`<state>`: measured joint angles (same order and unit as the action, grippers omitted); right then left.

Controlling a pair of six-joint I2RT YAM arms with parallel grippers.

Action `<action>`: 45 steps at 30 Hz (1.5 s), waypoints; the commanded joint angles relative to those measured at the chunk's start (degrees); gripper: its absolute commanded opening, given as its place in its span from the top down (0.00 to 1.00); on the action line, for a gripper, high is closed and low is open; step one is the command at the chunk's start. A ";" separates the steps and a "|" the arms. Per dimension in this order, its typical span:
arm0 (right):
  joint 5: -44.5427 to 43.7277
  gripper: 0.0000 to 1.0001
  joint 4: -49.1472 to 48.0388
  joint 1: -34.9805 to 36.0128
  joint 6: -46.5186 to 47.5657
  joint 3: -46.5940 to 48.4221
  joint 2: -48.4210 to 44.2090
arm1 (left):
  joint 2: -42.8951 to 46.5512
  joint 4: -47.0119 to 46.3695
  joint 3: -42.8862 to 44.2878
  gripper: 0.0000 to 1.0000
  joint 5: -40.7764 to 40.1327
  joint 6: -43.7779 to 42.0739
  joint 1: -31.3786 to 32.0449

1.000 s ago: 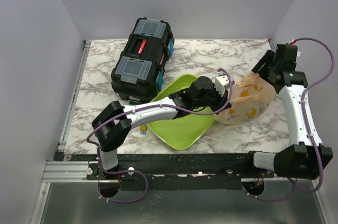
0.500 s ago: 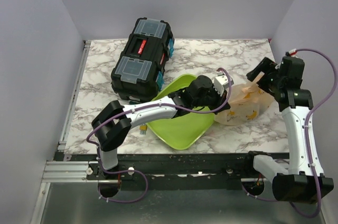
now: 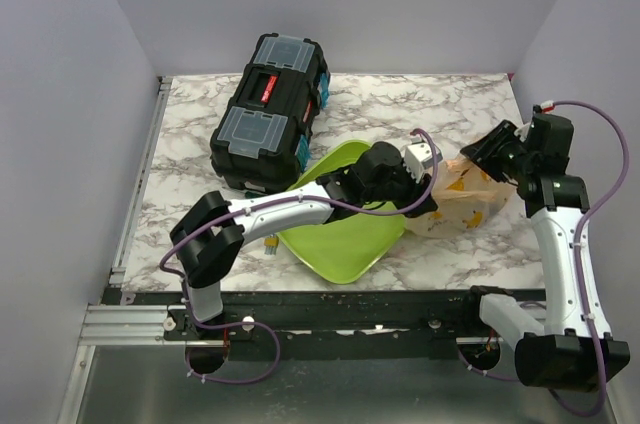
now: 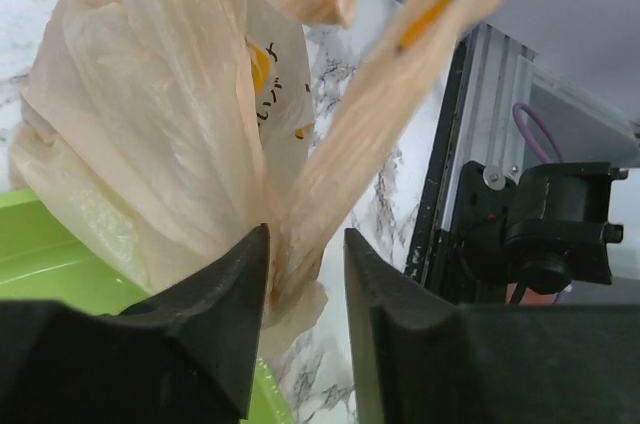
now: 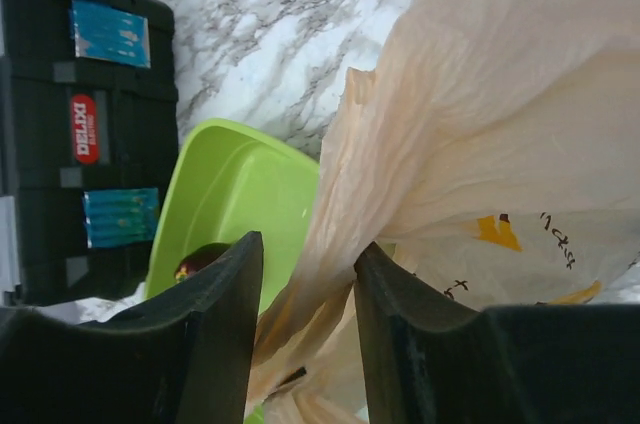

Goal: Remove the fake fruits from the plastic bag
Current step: Adjust the plastic bag at the center of the board.

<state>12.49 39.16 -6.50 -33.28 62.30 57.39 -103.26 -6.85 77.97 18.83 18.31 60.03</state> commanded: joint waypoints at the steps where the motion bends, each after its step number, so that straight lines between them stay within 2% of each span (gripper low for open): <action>1: 1.99 0.63 0.55 -0.27 -0.40 3.42 -1.30 | 4.39 2.23 1.00 0.56 -2.69 -4.99 0.82; 6: -0.13 0.79 0.97 -0.25 -0.03 5.25 -1.78 | 3.64 5.34 5.48 0.43 -7.01 -11.77 2.35; 9: -0.25 0.85 1.28 -0.28 0.03 6.45 -1.25 | 1.95 7.95 8.94 0.35 -11.86 -16.01 4.02; 13: 0.38 0.86 1.04 -0.27 -0.21 7.11 -0.83 | 0.38 7.43 11.76 0.20 -18.31 -22.73 6.93; 17: -0.01 0.86 1.00 -0.21 -0.21 7.29 -0.81 | -2.49 7.45 15.53 0.18 -23.38 -25.14 8.04; 19: -0.05 0.86 1.23 -0.21 -0.21 7.56 -0.83 | -4.41 9.28 18.52 0.22 -23.71 -25.19 8.08; 21: -0.07 0.86 1.27 -0.19 -0.23 7.83 -0.87 | -5.72 10.54 20.58 0.30 -24.87 -24.75 8.08; 25: -1.31 0.86 1.12 -0.25 -0.30 7.33 -1.05 | -4.78 11.35 21.38 0.63 -23.44 -23.81 8.10; 27: -2.19 0.86 0.78 -0.28 -0.59 7.06 -0.91 | -3.41 12.50 21.30 0.74 -21.29 -22.89 8.21; 32: -5.07 0.87 -1.66 -0.22 -1.66 6.61 -0.35 | 1.78 16.20 17.96 0.90 -14.84 -17.78 8.31; 38: -11.86 0.90 -4.91 -0.22 -1.97 8.48 3.50 | 9.99 16.78 10.65 1.00 -8.45 -11.08 8.32; 45: -19.56 0.91 -5.16 -0.27 -0.97 18.17 11.67 | 14.42 19.65 9.87 1.00 -5.67 -9.75 8.29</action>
<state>0.01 36.93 -6.48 -34.94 74.08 66.02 -91.55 10.07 87.61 8.54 5.89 68.01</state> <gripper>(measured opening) 0.090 0.006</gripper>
